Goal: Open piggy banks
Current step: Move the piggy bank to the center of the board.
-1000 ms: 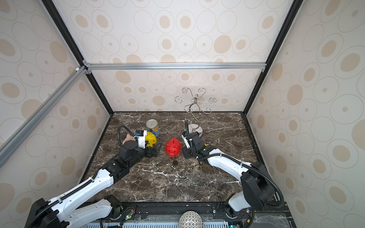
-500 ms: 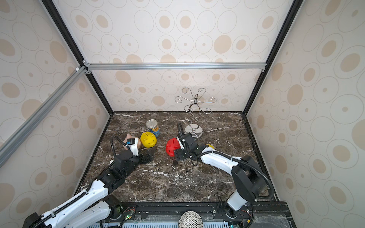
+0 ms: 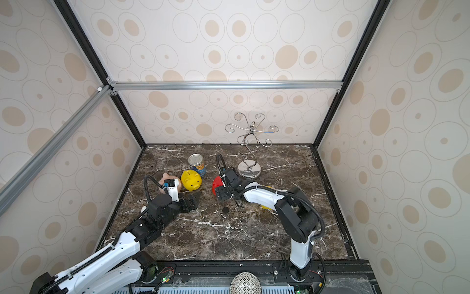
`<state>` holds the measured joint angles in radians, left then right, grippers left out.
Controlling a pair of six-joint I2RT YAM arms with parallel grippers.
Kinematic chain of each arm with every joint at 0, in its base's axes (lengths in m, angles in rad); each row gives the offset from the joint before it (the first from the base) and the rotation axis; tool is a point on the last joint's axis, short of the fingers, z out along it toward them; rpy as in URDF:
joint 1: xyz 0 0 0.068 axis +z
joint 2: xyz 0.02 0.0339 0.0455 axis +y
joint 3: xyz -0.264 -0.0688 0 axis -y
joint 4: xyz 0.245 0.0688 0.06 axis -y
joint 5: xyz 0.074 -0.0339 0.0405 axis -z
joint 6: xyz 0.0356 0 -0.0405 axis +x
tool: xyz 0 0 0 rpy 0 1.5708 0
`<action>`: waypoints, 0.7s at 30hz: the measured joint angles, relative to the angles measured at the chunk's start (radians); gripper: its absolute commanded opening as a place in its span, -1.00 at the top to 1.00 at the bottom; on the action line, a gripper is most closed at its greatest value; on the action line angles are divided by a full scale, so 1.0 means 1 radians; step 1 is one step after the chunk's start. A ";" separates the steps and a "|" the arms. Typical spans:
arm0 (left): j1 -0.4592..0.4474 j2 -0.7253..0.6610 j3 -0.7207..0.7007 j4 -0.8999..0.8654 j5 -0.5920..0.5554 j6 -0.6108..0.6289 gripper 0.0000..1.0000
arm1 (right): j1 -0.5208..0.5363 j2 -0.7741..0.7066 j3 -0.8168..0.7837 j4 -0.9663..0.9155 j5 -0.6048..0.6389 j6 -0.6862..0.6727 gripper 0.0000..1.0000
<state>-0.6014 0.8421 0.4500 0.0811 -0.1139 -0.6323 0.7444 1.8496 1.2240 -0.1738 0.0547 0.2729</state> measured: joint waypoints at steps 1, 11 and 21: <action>0.000 0.001 0.000 0.000 0.000 0.000 -1.00 | -0.003 0.008 0.006 0.002 -0.004 -0.013 -0.69; 0.000 0.003 0.000 -0.003 -0.001 0.001 -1.00 | -0.079 0.115 0.181 -0.029 -0.072 -0.152 -0.68; 0.000 0.003 0.000 -0.009 -0.010 0.003 -0.99 | -0.098 0.188 0.331 -0.104 -0.084 -0.177 -0.67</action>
<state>-0.6014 0.8455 0.4503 0.0719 -0.1234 -0.6289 0.6468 2.0380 1.5551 -0.2779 -0.0288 0.0956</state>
